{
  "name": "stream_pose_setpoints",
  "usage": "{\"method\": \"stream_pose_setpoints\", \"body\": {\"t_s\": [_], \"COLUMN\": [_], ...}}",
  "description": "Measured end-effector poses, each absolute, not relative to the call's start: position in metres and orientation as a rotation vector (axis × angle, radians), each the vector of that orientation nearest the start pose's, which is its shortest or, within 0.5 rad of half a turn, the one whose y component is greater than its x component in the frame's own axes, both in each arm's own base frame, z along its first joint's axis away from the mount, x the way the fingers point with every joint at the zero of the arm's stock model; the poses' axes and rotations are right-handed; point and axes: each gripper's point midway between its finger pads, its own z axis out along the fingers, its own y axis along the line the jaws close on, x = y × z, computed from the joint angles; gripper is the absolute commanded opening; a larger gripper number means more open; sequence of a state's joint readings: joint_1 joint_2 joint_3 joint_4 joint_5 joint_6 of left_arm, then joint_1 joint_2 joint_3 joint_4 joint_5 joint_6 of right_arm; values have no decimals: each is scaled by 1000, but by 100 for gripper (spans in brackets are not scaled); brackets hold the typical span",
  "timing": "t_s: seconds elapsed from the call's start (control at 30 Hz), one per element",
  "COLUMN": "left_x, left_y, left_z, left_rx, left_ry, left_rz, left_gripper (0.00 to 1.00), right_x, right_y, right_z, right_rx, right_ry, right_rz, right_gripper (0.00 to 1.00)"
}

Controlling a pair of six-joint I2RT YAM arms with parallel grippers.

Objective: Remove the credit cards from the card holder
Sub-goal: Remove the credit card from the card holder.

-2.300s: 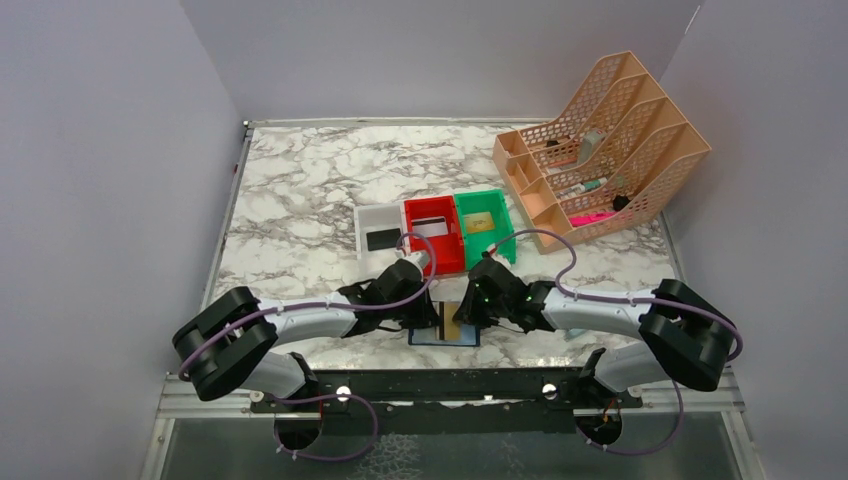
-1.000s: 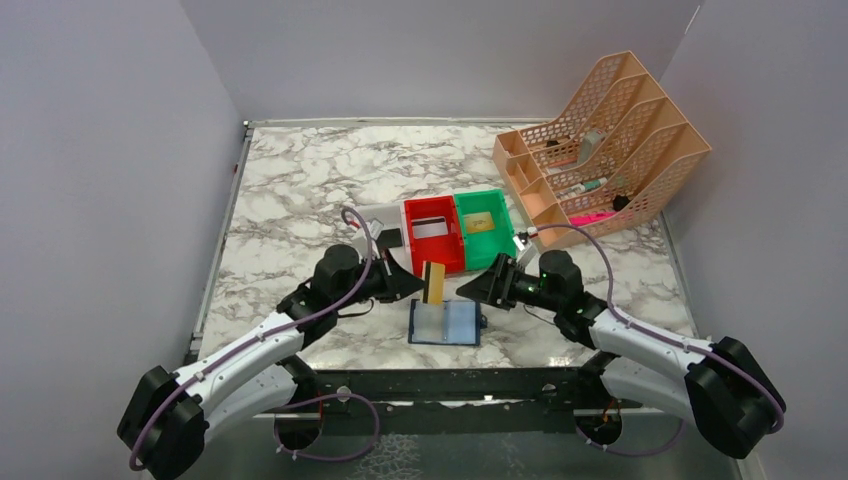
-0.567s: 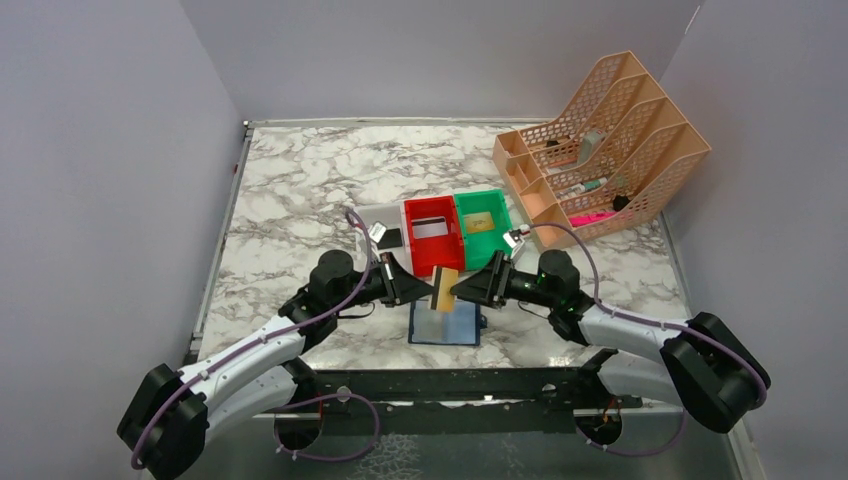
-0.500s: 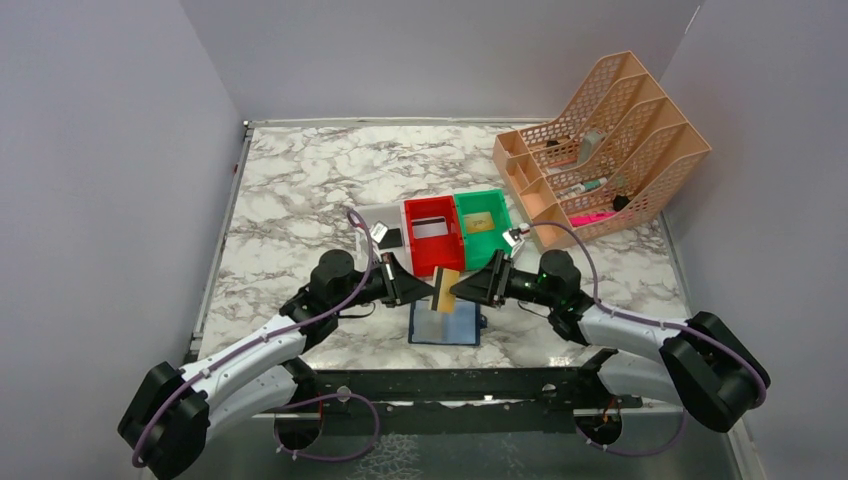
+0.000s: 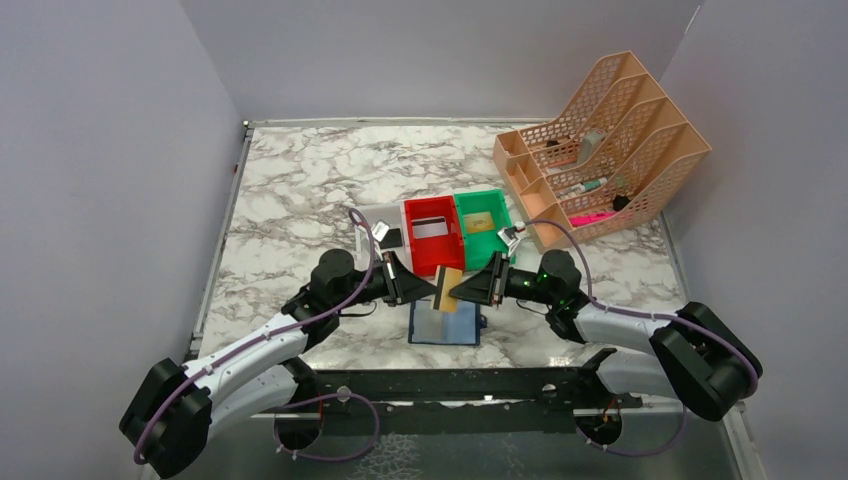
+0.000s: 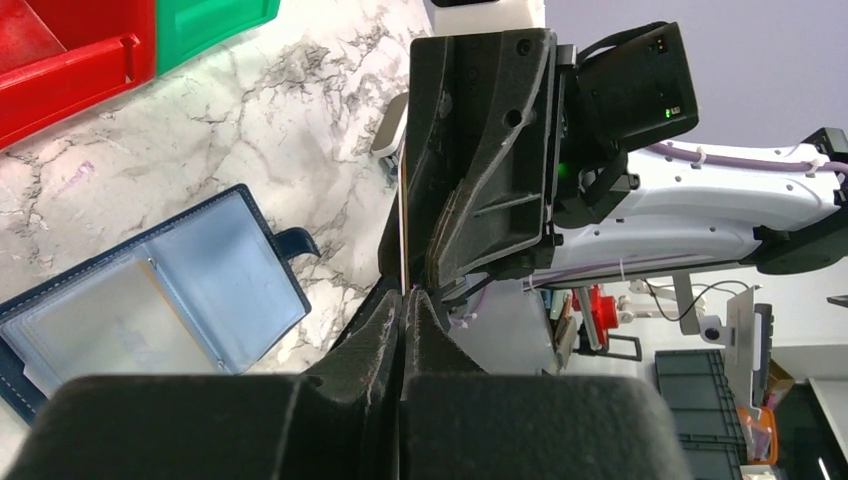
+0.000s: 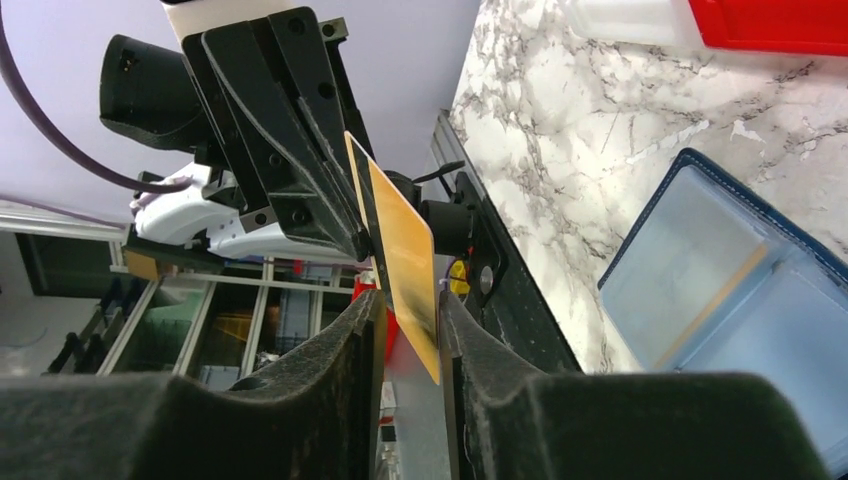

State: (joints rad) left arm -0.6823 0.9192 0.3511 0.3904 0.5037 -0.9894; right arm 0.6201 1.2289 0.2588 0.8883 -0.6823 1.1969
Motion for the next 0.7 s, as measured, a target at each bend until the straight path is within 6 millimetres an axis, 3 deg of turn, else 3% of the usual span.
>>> {"method": "stream_pose_setpoints", "body": {"t_s": [0.3,0.67,0.7], "left_x": [162,161,160], "left_y": [-281,-282,-282], "left_z": [187,188,188], "left_rx": [115,126,127], "left_ry": [2021,2019,2021], "left_rz": [-1601,-1618,-1619], "left_gripper": [0,0,4], "right_x": [161,157,157], "right_y": [290,288,288], "right_z": [168,173,174], "right_rx": [-63,-54,-53], "right_ry": [2009,1976,1972], "right_rz": [1875,1907,1910], "right_gripper": [22,4,1]}}
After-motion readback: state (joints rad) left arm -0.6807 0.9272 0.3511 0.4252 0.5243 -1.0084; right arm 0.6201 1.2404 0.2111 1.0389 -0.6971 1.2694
